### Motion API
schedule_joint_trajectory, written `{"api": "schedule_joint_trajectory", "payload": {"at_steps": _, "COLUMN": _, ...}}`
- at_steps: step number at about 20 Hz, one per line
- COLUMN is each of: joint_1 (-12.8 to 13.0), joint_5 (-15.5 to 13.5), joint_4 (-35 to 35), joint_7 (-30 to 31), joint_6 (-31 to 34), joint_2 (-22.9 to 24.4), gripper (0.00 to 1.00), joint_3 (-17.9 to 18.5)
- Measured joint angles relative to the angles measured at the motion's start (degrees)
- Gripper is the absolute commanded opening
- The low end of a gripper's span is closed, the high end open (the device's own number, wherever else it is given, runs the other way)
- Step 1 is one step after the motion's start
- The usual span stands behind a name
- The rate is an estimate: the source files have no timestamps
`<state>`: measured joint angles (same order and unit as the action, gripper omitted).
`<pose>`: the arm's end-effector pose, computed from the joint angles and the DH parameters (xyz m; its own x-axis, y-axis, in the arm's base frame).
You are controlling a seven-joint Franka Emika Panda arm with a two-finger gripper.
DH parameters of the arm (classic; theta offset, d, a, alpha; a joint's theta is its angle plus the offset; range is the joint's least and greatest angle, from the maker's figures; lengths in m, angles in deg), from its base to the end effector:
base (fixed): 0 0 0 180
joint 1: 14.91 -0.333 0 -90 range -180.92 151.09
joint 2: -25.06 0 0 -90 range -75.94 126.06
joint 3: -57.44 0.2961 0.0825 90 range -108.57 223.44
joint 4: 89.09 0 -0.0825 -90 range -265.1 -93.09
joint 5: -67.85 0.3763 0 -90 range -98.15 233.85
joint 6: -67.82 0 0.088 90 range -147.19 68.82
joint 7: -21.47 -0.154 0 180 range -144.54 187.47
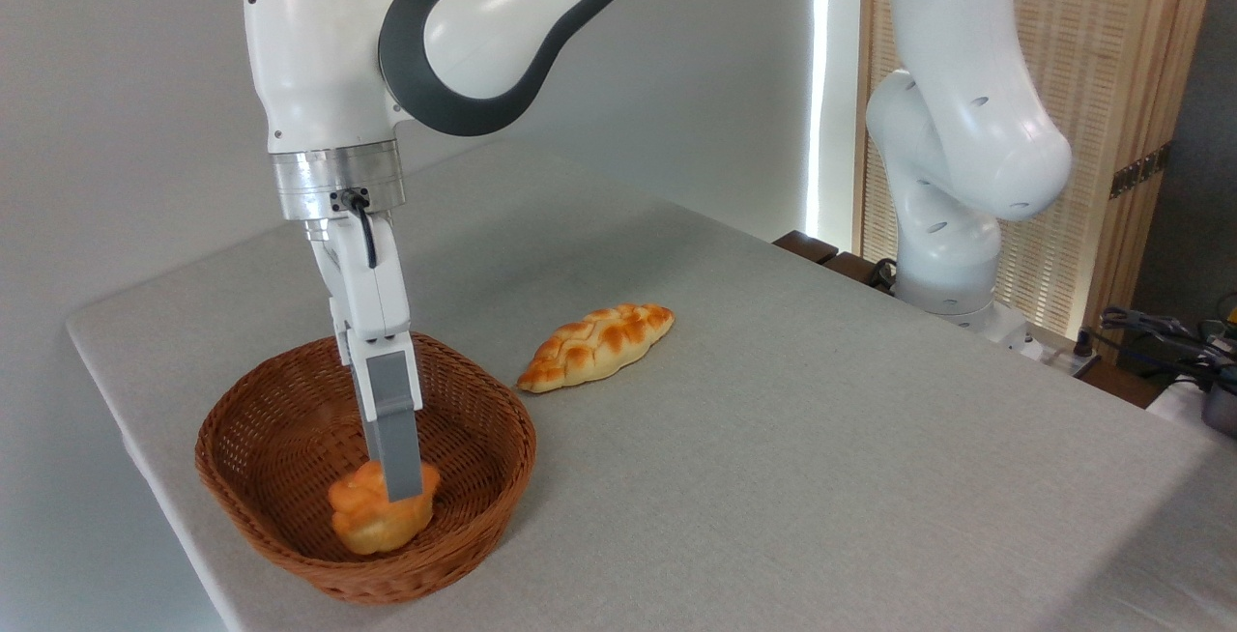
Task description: Put bread into the basket
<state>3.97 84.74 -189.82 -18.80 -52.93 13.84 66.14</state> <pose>0.6241 -0.0904 0.4101 0.5357 -0.8393 -0.0931 -0.8163 -0.4865 -0.3114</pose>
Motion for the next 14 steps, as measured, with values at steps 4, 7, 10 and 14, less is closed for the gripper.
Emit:
{"api": "schedule_joint_trajectory", "payload": {"at_steps": 4, "joint_1": 0.0, "joint_5": 0.0, "joint_4": 0.1, "joint_7": 0.0, "joint_6": 0.0, "joint_2": 0.1, "gripper": 1.0, "joint_3": 0.0}}
{"api": "schedule_joint_trajectory", "payload": {"at_steps": 7, "joint_1": -0.3, "joint_5": -1.3, "joint_4": 0.7, "joint_7": 0.6, "joint_6": 0.2, "joint_2": 1.4, "gripper": 1.0, "joint_3": 0.2}}
{"api": "schedule_joint_trajectory", "payload": {"at_steps": 10, "joint_1": -1.3, "joint_5": -5.4, "joint_4": 1.2, "joint_7": 0.8, "joint_6": 3.1, "joint_2": 3.9, "gripper": 1.0, "joint_3": 0.6}}
{"api": "schedule_joint_trajectory", "payload": {"at_steps": 14, "joint_1": -5.0, "joint_5": -11.1, "joint_4": 2.6, "joint_7": 0.6, "joint_6": 11.9, "joint_2": 9.2, "gripper": 1.0, "joint_3": 0.6}}
